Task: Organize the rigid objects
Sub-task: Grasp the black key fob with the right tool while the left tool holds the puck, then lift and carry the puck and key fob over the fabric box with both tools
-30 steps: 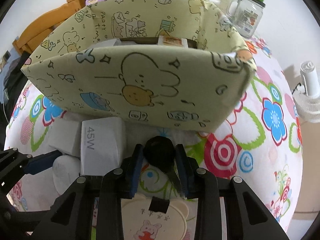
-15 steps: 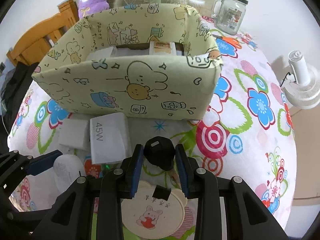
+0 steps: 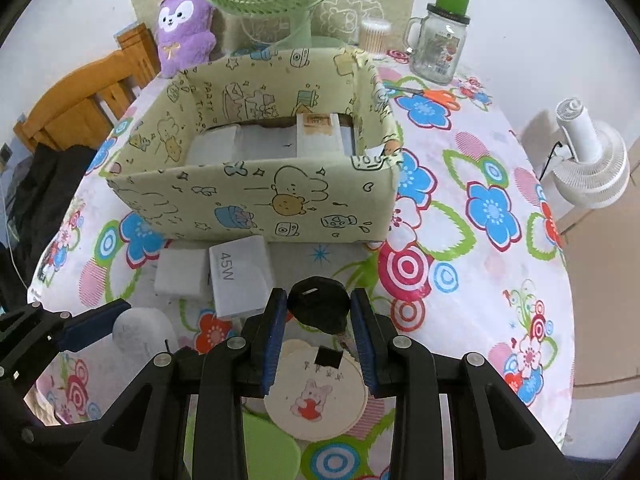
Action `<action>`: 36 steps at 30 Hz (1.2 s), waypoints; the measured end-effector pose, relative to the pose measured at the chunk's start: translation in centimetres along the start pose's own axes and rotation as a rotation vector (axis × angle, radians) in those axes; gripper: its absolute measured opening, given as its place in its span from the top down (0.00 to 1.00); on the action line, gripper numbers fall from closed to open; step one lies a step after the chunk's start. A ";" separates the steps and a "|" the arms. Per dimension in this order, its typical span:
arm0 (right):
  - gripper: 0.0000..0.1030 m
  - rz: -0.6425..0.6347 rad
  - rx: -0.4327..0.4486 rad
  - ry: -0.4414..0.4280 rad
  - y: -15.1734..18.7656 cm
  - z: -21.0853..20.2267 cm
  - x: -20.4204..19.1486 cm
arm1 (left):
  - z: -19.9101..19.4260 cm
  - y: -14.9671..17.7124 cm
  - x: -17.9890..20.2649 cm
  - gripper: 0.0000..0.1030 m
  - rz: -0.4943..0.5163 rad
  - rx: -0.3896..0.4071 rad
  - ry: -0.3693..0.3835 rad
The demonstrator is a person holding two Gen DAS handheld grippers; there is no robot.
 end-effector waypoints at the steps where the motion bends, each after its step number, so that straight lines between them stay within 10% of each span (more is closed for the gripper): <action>1: 0.66 0.002 0.002 0.000 -0.1 -0.2 0.1 | 0.2 -0.2 -0.1 0.47 0.001 0.002 -0.001; 36: 0.66 0.024 0.088 0.032 -3.3 -8.0 -2.0 | -6.7 -3.0 -1.9 0.47 0.018 0.117 0.027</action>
Point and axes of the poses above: each gripper's, at about its wrist camera, not at the fingertips, and z roughly the way its jaws point, x to its right, y to its underside, the point moved 10 cm from there along z, roughly the way its jaws point, and after that the axes turned 9 degrees about -x, right-handed, at the moved point
